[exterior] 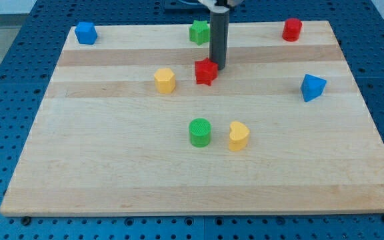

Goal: Push red star towards the bottom left of the board

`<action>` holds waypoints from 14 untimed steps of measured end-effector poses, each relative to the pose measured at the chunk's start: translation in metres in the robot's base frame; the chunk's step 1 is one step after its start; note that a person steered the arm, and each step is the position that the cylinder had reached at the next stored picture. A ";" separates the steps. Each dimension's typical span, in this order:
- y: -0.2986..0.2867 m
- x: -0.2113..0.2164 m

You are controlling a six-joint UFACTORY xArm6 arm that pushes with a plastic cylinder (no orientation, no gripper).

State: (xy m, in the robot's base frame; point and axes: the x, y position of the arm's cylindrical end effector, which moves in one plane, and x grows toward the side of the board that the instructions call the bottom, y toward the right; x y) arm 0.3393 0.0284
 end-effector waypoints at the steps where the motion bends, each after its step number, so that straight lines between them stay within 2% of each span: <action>1: -0.026 0.016; 2: -0.047 0.019; 5: -0.073 0.089; 7: -0.131 0.105; 9: -0.143 0.157; 10: -0.168 0.174; 13: -0.239 0.218; 14: -0.245 0.220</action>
